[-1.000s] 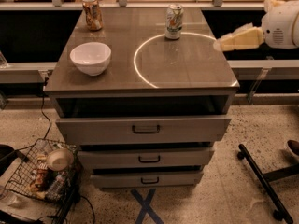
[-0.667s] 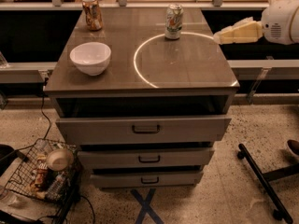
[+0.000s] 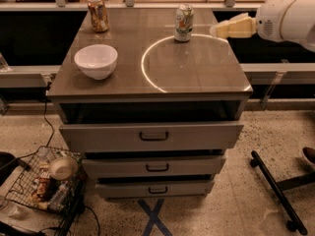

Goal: Place 7up can into white bowl

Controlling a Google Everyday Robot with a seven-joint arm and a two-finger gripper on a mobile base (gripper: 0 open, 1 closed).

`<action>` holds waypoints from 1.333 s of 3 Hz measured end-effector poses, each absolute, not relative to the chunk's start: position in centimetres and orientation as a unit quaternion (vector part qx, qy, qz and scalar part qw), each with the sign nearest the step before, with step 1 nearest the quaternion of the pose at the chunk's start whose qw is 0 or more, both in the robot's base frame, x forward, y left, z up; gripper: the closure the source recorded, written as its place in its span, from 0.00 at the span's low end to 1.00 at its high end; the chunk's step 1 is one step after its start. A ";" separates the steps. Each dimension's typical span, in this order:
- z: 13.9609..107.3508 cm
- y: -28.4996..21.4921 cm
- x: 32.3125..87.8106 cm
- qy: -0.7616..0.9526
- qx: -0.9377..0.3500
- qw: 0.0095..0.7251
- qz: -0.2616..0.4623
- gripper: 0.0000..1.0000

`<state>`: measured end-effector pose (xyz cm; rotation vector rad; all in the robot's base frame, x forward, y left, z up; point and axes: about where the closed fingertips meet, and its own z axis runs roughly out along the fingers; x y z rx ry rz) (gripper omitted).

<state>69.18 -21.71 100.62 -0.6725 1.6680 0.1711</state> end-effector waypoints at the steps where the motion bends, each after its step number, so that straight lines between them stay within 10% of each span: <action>1: 99.0 -18.8 74.3 0.718 -0.248 0.637 0.132 0.00; 4: 93.4 -16.1 84.9 0.696 -0.213 0.651 0.215 0.00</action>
Offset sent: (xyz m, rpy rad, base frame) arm 0.1482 0.0569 -0.0682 0.3946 0.0095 0.0425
